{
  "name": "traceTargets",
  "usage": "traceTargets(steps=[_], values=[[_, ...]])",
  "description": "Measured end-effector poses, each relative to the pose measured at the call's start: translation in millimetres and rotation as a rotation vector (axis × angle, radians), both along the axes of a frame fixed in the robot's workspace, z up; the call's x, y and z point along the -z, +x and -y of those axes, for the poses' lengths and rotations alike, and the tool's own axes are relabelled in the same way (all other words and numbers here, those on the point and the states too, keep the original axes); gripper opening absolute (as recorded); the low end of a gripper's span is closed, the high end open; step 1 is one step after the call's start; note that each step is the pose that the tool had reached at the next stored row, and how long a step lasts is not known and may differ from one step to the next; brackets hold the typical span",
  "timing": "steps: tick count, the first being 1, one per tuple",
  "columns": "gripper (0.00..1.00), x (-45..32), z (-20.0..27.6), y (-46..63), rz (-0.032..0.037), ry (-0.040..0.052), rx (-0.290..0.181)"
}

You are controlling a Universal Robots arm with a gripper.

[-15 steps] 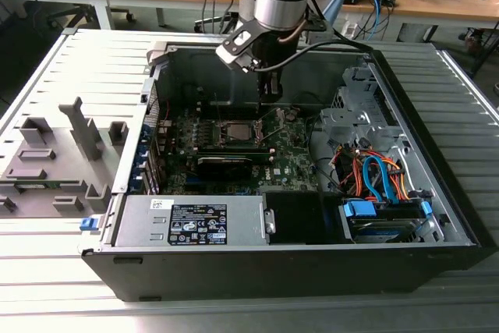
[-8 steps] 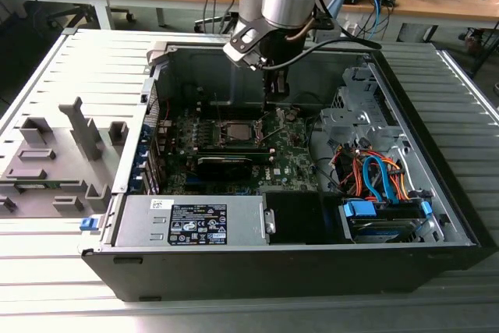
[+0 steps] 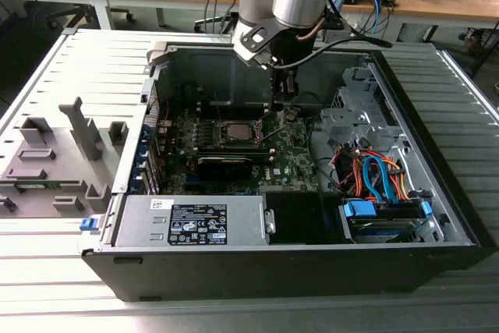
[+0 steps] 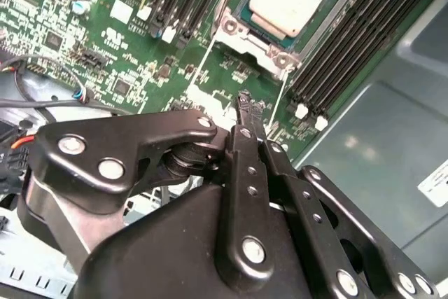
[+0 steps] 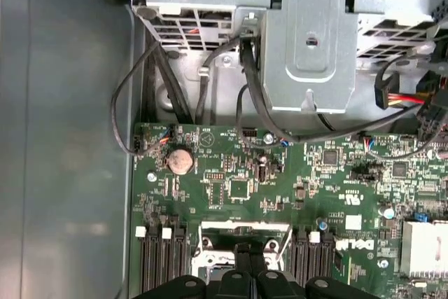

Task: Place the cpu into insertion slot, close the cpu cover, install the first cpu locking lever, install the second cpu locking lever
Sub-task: 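Close the cpu cover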

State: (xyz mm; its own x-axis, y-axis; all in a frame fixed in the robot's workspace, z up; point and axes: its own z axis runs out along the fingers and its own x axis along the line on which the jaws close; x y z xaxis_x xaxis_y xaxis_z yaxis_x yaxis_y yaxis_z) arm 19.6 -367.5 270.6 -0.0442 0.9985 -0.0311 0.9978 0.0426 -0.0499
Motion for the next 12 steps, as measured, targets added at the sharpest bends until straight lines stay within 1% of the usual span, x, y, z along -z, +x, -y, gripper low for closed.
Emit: traceTargets(steps=[1,5,6,7,12], values=[[0.11,0.0,0.0,3.9,-0.0037,0.0,0.0],[0.11,0.0,0.1,10.8,-0.0098,0.0,0.0],[0.11,0.0,0.2,15.9,-0.014,0.0,0.0],[0.11,0.0,0.2,19.1,-0.0167,0.0001,0.0],[0.11,0.2,1.0,27.4,-0.0257,0.0,0.0]])
